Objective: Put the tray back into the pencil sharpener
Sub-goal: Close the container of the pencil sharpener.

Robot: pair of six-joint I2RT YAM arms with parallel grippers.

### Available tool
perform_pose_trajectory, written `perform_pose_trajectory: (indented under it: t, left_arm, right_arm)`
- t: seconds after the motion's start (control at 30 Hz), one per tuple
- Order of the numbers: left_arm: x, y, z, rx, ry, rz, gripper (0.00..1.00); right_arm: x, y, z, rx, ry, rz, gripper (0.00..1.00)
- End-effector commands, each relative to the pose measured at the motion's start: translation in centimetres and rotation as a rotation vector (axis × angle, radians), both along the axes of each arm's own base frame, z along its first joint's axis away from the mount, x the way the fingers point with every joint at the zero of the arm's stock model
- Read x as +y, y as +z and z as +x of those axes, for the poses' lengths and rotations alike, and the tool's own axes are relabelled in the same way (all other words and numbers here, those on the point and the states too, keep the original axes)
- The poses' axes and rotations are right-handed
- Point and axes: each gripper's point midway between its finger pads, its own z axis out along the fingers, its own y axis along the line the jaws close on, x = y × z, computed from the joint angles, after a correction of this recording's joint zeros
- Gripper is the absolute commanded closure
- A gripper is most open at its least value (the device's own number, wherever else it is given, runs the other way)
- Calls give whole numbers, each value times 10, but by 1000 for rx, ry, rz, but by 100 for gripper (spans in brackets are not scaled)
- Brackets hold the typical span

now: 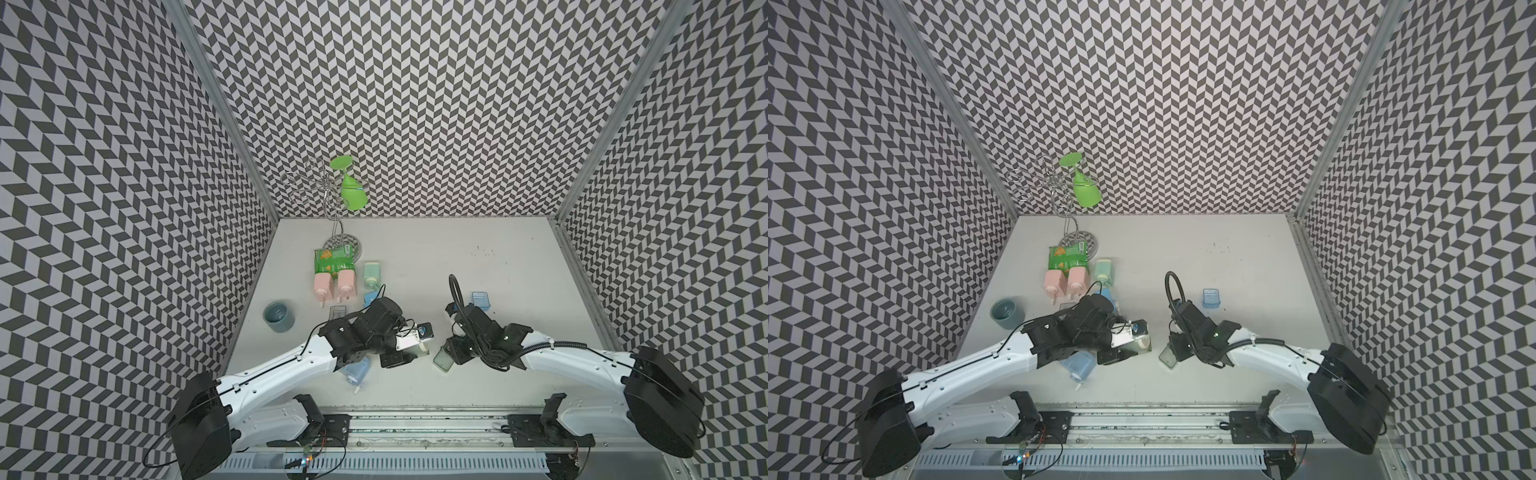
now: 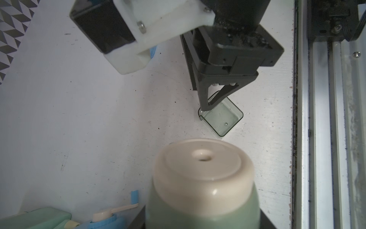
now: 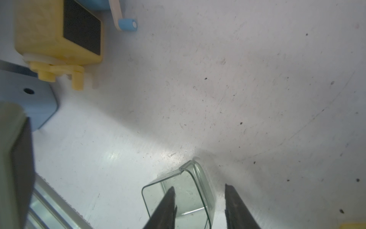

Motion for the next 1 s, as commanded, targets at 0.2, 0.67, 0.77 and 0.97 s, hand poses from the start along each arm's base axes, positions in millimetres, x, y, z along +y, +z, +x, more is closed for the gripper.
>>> perform_pose_trajectory:
  t: [0.2,0.67,0.77,0.97]
  left_arm:
    - [-1,-8,-8,44,-34,-4,65]
    - [-10,-37,-17,150,-26,109,65]
    - [-15,-48,-16,174,-19,155,65]
    - [-25,-60,-6,221,41,203,63]
  right_arm:
    - [0,-16,2,-7,-74,1,77]
    - [-12,-7,2,9,-284,126,100]
    - [-4,-6,-2,39,-277,172,99]
    - [-2,0,-5,52,-281,211,82]
